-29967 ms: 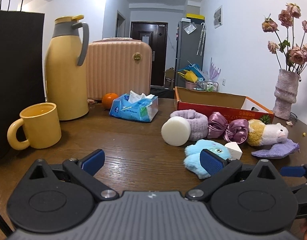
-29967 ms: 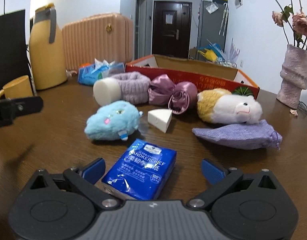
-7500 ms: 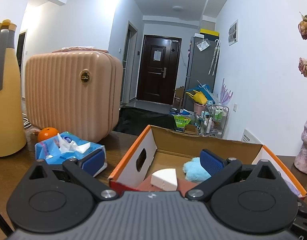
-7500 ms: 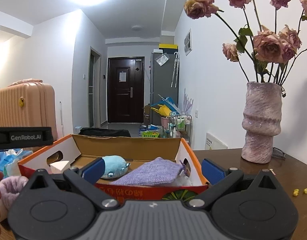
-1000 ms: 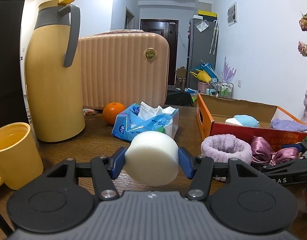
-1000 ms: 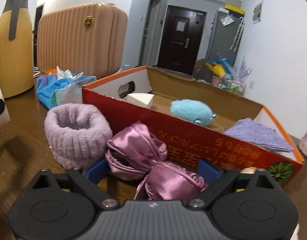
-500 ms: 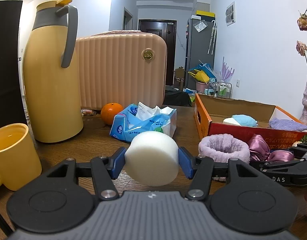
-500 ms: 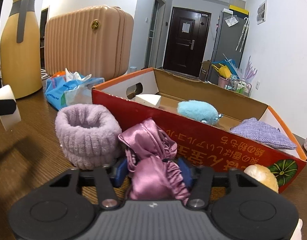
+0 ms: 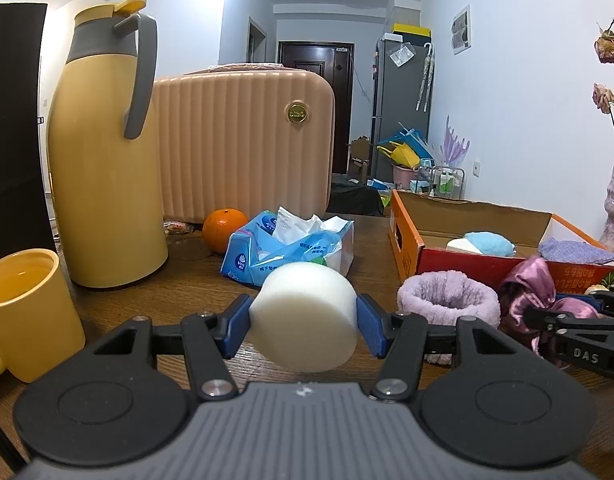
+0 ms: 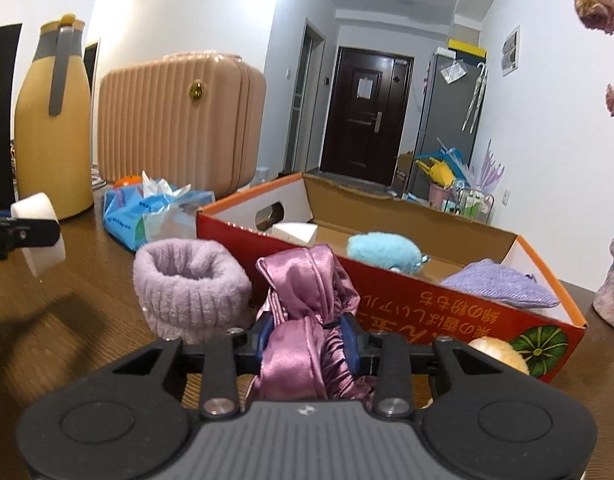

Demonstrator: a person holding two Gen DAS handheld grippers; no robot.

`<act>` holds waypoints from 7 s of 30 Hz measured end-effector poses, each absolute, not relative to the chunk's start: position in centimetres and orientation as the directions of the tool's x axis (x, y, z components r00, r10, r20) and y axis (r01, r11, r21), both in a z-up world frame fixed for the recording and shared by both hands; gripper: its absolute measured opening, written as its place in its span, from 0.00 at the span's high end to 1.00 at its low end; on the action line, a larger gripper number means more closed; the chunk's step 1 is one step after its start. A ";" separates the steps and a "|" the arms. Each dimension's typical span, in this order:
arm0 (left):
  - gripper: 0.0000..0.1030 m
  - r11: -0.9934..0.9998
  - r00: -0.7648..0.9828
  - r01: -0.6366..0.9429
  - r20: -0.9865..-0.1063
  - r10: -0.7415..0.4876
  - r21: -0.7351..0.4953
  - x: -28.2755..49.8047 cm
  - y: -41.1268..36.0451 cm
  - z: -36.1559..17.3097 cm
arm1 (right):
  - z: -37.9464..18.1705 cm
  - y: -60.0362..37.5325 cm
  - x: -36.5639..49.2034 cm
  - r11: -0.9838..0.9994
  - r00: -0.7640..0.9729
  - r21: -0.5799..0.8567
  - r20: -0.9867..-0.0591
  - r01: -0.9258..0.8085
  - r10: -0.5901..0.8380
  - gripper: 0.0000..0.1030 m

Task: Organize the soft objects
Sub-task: 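Grasp the pink satin bow with the right gripper while the left holds the cylinder sponge, then carry the cylinder sponge in the left gripper while the right carries the bow over the box, then open both grippers to drop the cylinder sponge and pink bow into the box, then withdraw both grippers from the box toward the lilac wristband and plush sheep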

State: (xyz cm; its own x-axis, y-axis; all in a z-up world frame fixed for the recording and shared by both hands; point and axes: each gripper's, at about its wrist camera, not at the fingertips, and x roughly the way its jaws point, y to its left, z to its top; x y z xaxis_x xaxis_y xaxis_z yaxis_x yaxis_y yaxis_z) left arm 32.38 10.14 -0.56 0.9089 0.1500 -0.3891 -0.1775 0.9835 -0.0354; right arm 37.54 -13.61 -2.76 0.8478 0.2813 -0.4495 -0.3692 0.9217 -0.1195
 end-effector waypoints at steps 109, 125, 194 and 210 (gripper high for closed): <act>0.44 0.989 0.965 -0.104 -0.253 0.074 -0.107 48.1 -5.2 2.2 | 1.5 -21.7 47.5 0.993 0.928 0.015 -0.353 -0.119 0.117 0.66; 0.44 0.989 0.945 -0.129 -0.312 0.101 -0.072 50.8 -4.7 0.6 | -0.1 -21.4 49.4 0.997 0.900 0.012 -0.429 -0.083 0.080 0.66; 0.00 0.982 0.946 -0.176 -0.288 0.150 -0.066 39.9 -2.4 0.5 | 0.7 -25.0 37.0 0.996 0.949 -0.057 -0.312 -0.068 0.047 0.00; 0.00 0.984 0.940 -0.171 -0.307 0.149 -0.045 36.0 -2.2 0.1 | 0.0 -25.7 34.4 0.996 0.947 -0.063 -0.318 -0.068 0.045 0.00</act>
